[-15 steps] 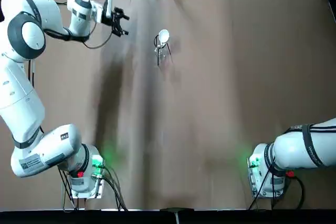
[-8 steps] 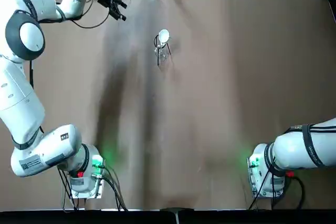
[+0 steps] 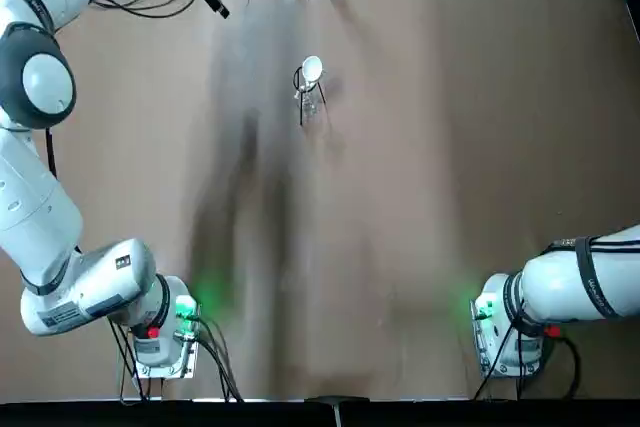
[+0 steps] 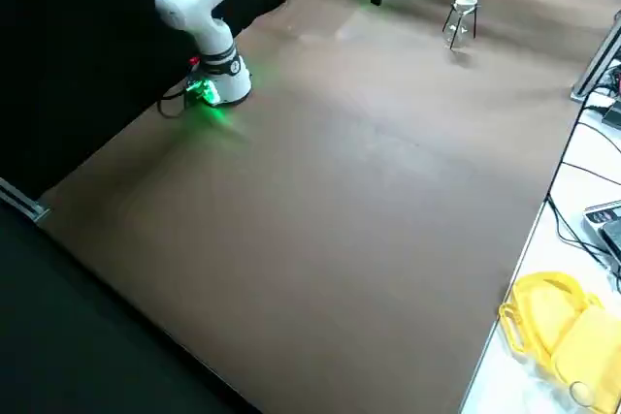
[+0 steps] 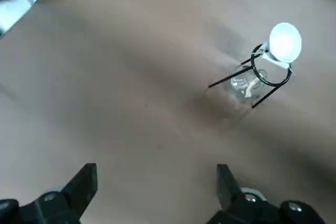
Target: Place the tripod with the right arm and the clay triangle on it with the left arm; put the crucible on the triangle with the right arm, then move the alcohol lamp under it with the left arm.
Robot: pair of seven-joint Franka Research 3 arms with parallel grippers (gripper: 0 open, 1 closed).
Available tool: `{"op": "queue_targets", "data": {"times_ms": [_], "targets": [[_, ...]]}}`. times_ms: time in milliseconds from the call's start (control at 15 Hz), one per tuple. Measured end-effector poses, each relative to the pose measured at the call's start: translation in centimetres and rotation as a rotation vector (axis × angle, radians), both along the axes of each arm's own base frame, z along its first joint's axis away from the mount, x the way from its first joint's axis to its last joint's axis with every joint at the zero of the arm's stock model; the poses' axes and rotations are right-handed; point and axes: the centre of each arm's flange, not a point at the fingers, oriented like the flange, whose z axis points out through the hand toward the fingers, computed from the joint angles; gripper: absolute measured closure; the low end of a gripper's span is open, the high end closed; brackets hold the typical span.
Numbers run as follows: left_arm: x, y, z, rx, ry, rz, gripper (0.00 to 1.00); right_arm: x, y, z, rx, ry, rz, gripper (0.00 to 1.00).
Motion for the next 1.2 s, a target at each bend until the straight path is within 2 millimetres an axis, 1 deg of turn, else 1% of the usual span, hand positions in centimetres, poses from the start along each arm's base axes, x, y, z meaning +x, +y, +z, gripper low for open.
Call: {"op": "queue_targets", "data": {"times_ms": [133,333,400,533,733,867,933,1000,1200], "targets": [[-0.9,0.0,2.3,0.101,0.06,0.117,0.0,0.0,0.0,0.0,0.0,0.0,0.0,0.0],[-3.0,0.1,5.6,0.263,0.184,0.373,0.0,0.0,0.0,0.0,0.0,0.0,0.0,0.0],[-5.0,0.1,7.7,0.366,0.273,0.554,0.0,0.0,0.0,0.0,0.0,0.0,0.0,0.0],[-7.0,0.2,9.9,0.447,0.339,0.7,0.0,0.0,0.0,0.0,0.0,0.0,0.0,0.0],[-9.6,0.7,14.1,0.547,0.337,0.902,0.0,0.0,0.0,0.0,0.0,0.0,0.0,0.0],[-11.0,0.8,16.7,0.559,0.31,1.029,0.0,0.0,0.0,0.0,0.0,0.0,0.0,0.0],[-11.5,0.7,17.6,0.557,0.303,1.072,0.0,0.0,0.0,0.0,0.0,0.0,0.0,0.0],[-11.8,0.6,18.1,0.558,0.303,1.103,0.0,0.0,0.0,0.0,0.0,0.0,0.0,0.0],[-12.0,0.7,18.2,0.566,0.311,1.131,0.0,0.0,0.0,0.0,0.0,0.0,0.0,0.0]]}}
